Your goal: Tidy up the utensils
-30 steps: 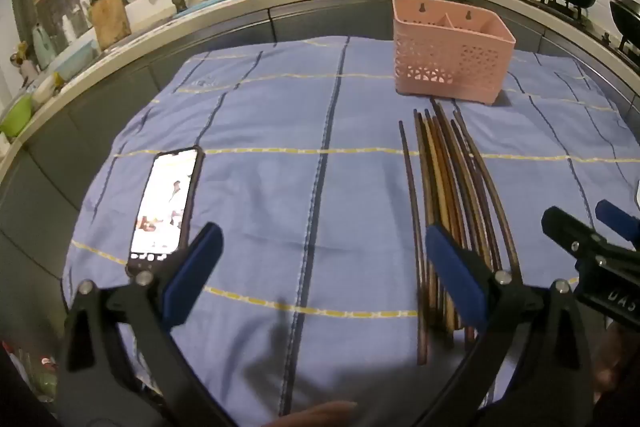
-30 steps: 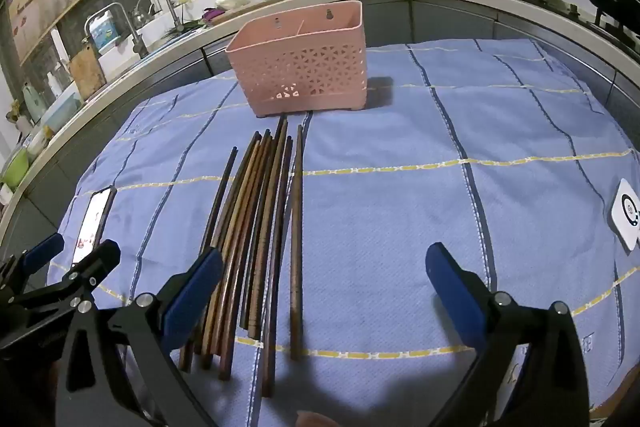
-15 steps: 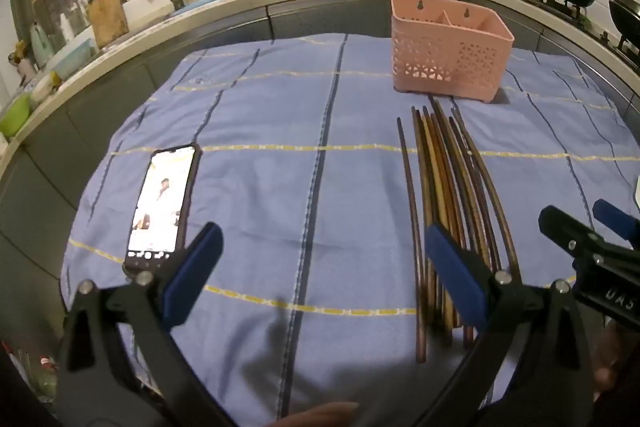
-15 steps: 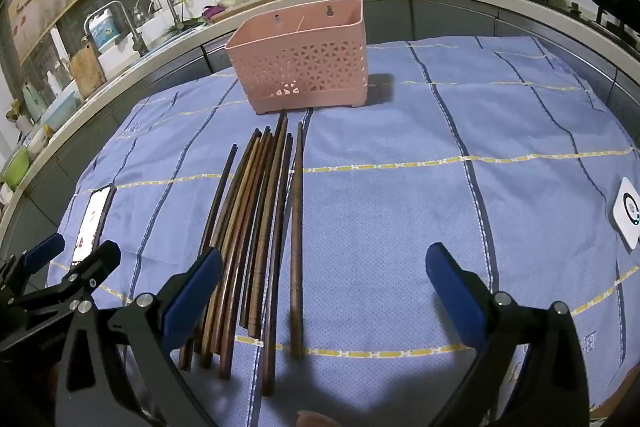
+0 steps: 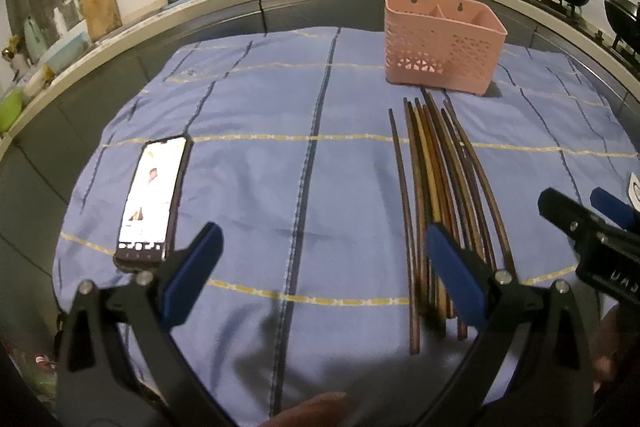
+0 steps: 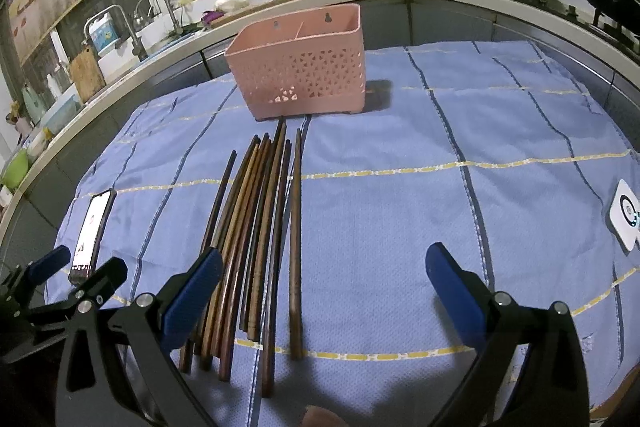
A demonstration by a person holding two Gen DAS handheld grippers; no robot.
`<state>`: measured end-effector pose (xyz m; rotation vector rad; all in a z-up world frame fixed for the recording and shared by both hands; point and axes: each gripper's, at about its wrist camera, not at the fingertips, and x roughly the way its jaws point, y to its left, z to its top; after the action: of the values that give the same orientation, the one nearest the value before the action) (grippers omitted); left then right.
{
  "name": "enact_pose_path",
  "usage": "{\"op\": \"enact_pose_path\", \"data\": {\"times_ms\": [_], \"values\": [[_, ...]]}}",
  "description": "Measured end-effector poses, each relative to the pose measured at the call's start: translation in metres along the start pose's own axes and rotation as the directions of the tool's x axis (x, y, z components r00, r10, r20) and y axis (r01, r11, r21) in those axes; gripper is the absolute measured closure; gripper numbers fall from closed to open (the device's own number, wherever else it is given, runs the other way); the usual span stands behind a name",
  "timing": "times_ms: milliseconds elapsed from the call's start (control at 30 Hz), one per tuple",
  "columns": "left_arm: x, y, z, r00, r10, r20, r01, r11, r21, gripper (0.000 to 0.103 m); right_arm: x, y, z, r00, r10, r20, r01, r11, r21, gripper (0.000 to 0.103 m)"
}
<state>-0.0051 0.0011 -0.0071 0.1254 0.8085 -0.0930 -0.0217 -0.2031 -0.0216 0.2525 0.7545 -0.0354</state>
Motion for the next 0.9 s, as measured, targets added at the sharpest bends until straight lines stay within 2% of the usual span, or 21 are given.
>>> {"op": "enact_pose_path", "data": {"times_ms": [200,300,433,567,700,800,900], "values": [[-0.003,0.008,-0.007,0.999,-0.044,-0.013,0.044,0.999,-0.032,0.006,-0.026,-0.006,-0.005,0.994,0.031,0.103,-0.037,0.998,0.049,0.003],[-0.017,0.016,-0.009,0.998,-0.057,0.040,0.060,0.996,-0.063,0.006,-0.039,-0.006,-0.009,0.984,0.072,0.161,-0.081,0.995,0.050,0.003],[-0.035,0.022,-0.016,0.988,-0.094,0.122,0.106,0.990,-0.094,0.006,-0.038,-0.003,-0.012,0.981,0.124,0.152,-0.131,0.991,0.037,0.003],[-0.041,0.019,-0.023,0.975,-0.183,0.129,0.192,0.980,-0.059,0.006,-0.039,0.004,-0.014,0.978,0.151,0.145,-0.154,0.988,0.010,0.003],[-0.045,0.015,-0.026,0.974,-0.180,0.140,0.186,0.982,-0.035,0.006,-0.050,0.011,-0.013,0.972,0.137,0.191,-0.134,0.991,-0.027,0.003],[-0.043,0.011,-0.026,0.961,-0.248,0.119,0.250,0.968,-0.004,0.006,-0.063,0.015,-0.014,0.962,0.110,0.251,-0.101,0.994,-0.047,0.003],[-0.044,0.007,-0.024,0.961,-0.246,0.127,0.244,0.969,0.029,0.006,-0.074,0.016,-0.013,0.949,0.082,0.306,-0.068,0.996,-0.057,0.003]]}}
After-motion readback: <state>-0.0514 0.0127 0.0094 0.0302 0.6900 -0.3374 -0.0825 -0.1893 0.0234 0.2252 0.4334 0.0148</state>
